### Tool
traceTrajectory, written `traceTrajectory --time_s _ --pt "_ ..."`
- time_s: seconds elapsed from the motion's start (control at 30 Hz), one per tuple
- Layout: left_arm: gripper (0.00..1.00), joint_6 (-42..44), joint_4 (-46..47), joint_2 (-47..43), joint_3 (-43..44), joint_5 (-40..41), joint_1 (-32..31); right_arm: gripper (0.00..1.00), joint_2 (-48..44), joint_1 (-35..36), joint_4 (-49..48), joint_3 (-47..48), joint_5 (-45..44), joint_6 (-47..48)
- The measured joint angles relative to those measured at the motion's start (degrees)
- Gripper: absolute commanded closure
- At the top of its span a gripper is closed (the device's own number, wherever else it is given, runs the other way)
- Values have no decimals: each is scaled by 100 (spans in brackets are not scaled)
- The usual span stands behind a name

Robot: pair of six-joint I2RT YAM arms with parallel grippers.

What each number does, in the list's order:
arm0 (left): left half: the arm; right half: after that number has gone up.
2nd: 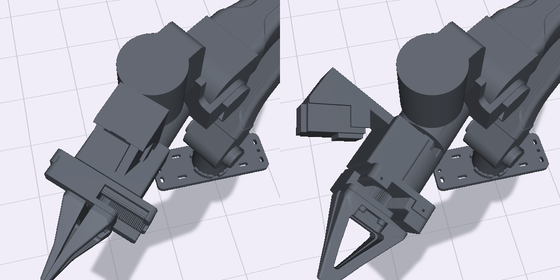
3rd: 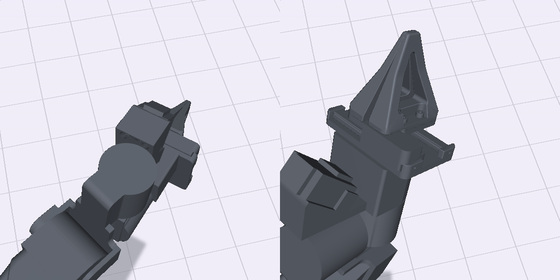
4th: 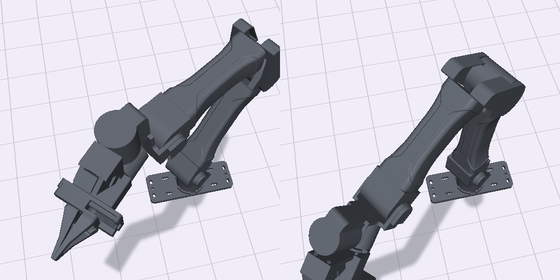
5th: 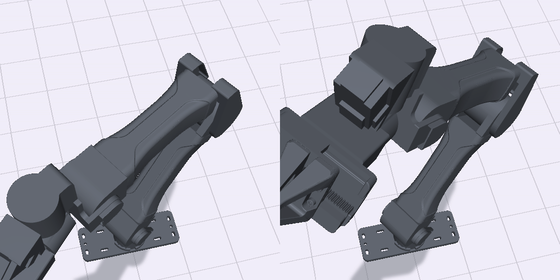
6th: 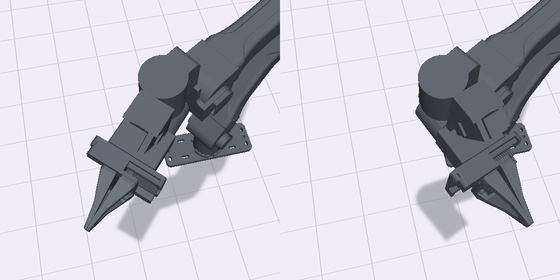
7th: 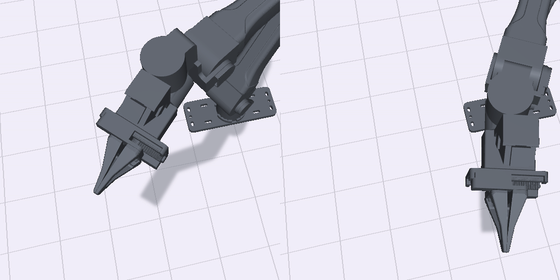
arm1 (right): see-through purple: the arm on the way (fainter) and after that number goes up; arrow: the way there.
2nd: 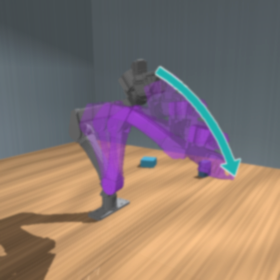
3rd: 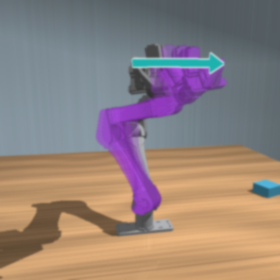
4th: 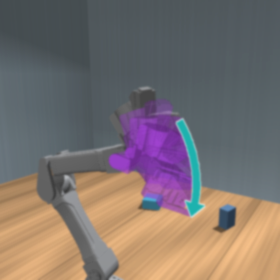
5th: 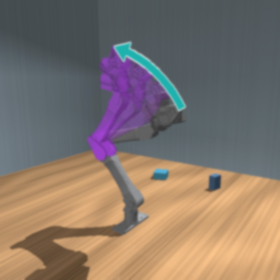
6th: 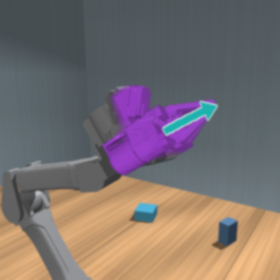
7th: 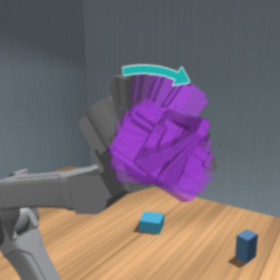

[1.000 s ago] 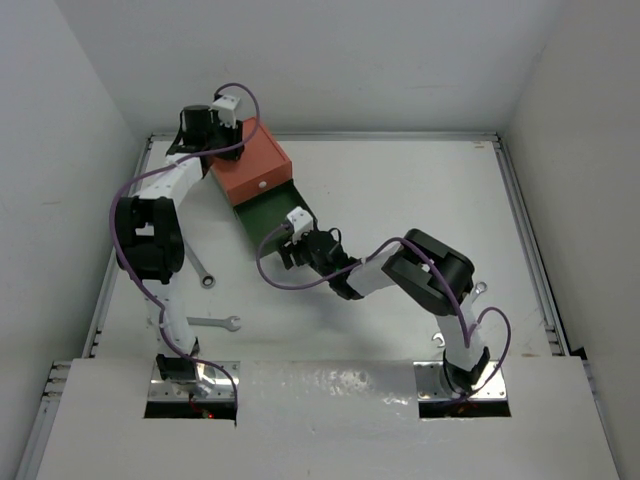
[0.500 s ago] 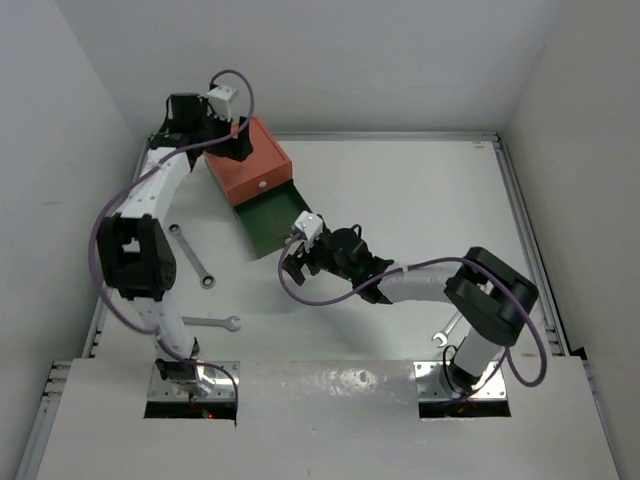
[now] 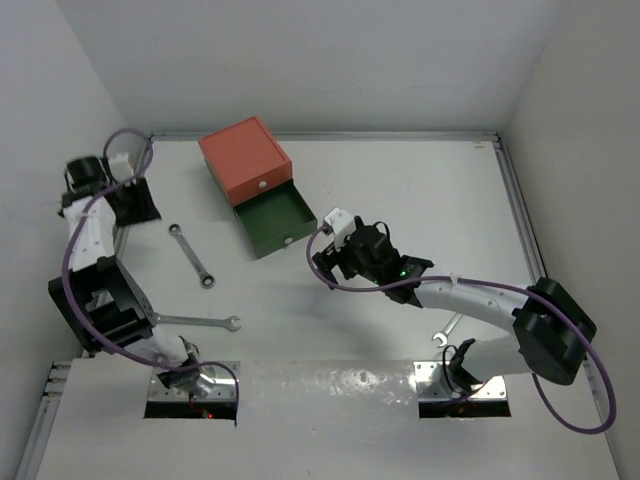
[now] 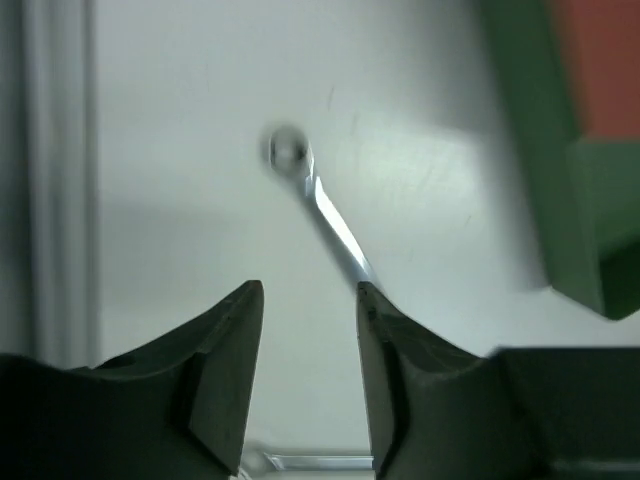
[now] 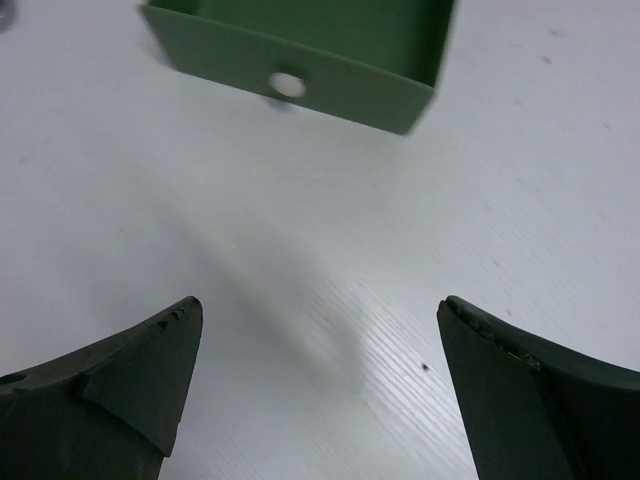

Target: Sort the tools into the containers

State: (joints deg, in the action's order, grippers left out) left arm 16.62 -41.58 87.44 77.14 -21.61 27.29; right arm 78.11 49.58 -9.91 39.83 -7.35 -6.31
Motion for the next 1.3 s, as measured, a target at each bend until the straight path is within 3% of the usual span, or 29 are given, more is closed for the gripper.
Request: traceTrajectory --time_s 0.07,0.17,0.27,0.5,0.63,0.77,0.87,0.93,1.1,1.3 --pt "47 -586 98 -140 -1008 411 4 1 -68 -57 177 -2 -310 -129" --pt "44 -1311 -66 -247 -1825 1034 -717 1 -98 -85 326 -2 -597 -251" --pt "41 -1893 219 -249 -2020 1344 -1287 1 -98 -85 501 -2 -684 -323" --pt "40 -2745 852 92 -2420 2194 -1204 1 -188 -83 658 -66 -846 -496" --pt "34 -2962 1095 527 -2470 2302 -1202 1 -275 -85 660 -149 -920 -577" --pt "36 -3069 1453 787 -2461 2374 -1202 1 -280 -83 678 -160 -1019 -579" --pt "42 -3060 1674 863 -2437 2516 -1204 1 -299 -83 684 -160 -1075 -575" --pt "55 -3053 1720 929 -2409 2610 -1202 1 -328 -83 669 -164 -1102 -570" --pt "100 -3045 1910 1003 -2420 2680 -1095 1 -363 -83 656 -168 -1235 -527" --pt "100 -2973 1823 1069 -2310 2343 -846 1 -444 -83 658 -181 -1436 -409"
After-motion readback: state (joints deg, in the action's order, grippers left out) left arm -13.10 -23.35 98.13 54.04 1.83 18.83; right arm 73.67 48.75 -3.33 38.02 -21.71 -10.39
